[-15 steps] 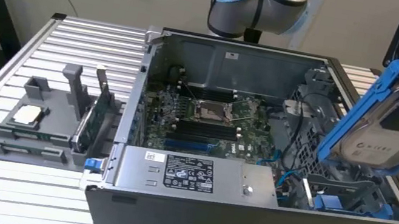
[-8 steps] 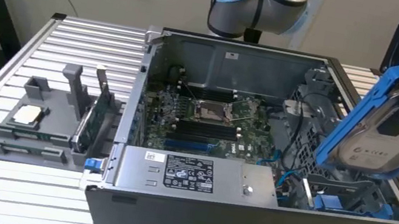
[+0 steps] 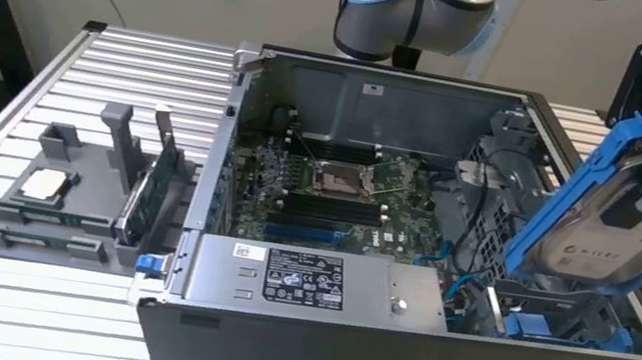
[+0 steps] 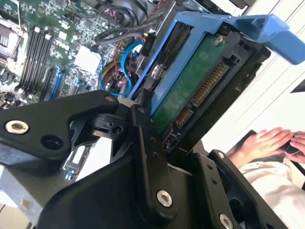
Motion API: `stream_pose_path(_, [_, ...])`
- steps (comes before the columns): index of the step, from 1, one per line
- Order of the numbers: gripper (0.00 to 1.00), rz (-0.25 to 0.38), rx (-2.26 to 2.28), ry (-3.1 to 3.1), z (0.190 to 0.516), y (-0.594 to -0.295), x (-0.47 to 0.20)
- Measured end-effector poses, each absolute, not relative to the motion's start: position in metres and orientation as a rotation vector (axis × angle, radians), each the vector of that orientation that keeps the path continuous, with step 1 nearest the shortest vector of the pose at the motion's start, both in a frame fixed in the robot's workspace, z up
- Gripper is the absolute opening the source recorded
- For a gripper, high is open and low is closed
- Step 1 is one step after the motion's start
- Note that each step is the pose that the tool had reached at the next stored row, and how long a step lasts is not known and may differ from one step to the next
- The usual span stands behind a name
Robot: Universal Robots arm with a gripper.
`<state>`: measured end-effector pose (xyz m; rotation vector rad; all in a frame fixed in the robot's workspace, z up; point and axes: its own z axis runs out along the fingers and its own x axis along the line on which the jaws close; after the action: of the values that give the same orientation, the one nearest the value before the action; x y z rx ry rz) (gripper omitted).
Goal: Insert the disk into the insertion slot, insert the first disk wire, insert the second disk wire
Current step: 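Insert the disk into the insertion slot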
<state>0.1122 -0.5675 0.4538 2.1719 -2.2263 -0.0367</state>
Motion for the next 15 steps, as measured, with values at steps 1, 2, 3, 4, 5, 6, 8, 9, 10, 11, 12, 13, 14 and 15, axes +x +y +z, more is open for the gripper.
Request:
stream_pose_path(1, [0.33,-0.037,2.172,-2.226,0.453,-0.568,0.112])
stream_pose_path(2, [0.33,-0.037,2.172,-2.226,0.452,-0.568,0.112])
stream_pose_path(3, [0.33,-0.037,2.172,-2.226,0.451,-0.568,0.113])
stream_pose_path(4, [0.33,-0.037,2.172,-2.226,0.449,-0.569,0.113])
stream_pose_path(5, [0.33,-0.037,2.172,-2.226,0.448,-0.569,0.113])
stream_pose_path(6, [0.33,-0.037,2.172,-2.226,0.447,-0.569,0.113])
stream_pose_path(8, [0.33,-0.037,2.172,-2.226,0.444,-0.569,0.114])
stream_pose_path(9, [0.33,-0.037,2.172,-2.226,0.443,-0.569,0.114])
stream_pose_path(10, [0.33,-0.037,2.172,-2.226,0.442,-0.569,0.115])
stream_pose_path(11, [0.33,-0.037,2.172,-2.226,0.440,-0.569,0.115])
stream_pose_path(12, [0.33,-0.037,2.172,-2.227,0.439,-0.569,0.115])
stream_pose_path(13, [0.33,-0.037,2.172,-2.226,0.438,-0.569,0.115])
stream_pose_path(14, [0.33,-0.037,2.172,-2.226,0.437,-0.569,0.115])
stream_pose_path(15, [0.33,-0.037,2.172,-2.226,0.436,-0.569,0.116])
